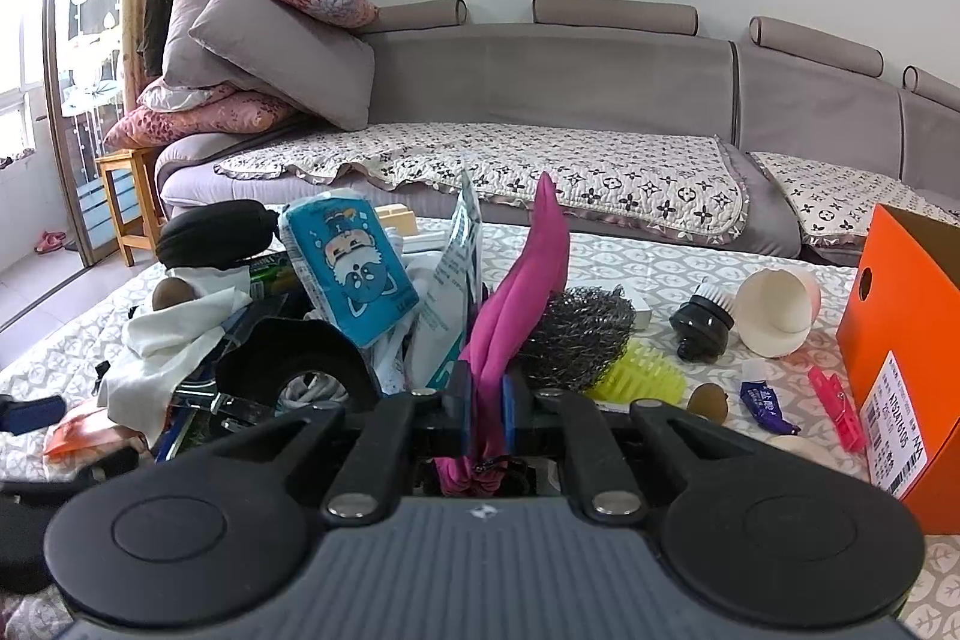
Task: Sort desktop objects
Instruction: 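Grasp the orange-red strip with the left gripper while the right gripper grasps the pink cloth, then carry the orange strip and pink cloth over the orange box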
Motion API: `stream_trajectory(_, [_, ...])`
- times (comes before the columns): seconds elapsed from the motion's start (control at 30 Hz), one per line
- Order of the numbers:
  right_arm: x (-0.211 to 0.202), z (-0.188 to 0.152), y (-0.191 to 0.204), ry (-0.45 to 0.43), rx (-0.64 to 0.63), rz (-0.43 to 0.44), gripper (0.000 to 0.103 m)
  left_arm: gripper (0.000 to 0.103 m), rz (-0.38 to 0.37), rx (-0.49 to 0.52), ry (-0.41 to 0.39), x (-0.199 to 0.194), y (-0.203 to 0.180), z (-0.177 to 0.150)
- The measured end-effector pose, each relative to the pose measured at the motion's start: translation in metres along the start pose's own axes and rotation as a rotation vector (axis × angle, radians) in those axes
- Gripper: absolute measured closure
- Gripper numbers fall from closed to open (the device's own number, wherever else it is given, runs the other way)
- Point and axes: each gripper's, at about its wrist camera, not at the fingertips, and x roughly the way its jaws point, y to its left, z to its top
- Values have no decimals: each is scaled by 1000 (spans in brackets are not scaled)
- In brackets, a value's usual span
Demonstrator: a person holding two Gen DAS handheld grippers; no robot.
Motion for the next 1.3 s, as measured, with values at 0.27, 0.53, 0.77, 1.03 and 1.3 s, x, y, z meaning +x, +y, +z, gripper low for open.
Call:
stream_trajectory(0.27, [-20,8,-3,-58,-7,10,97,97,-25,-92,-22,-41,7,-3])
stream_trajectory(0.53, [-47,14,-7,-131,-32,21,97,98,-213,-283,-36,-105,15,9])
stream_trajectory(0.77, [-70,18,-15,-189,-44,38,97,98,-342,-193,-146,-149,-22,5])
stream_trajectory(1.03, [-87,17,-32,-227,-36,25,97,98,-365,-194,-270,-152,-32,28])
stream_trajectory(1.3, [-99,17,-47,-269,-35,2,98,98,-393,-209,-322,-158,-59,42])
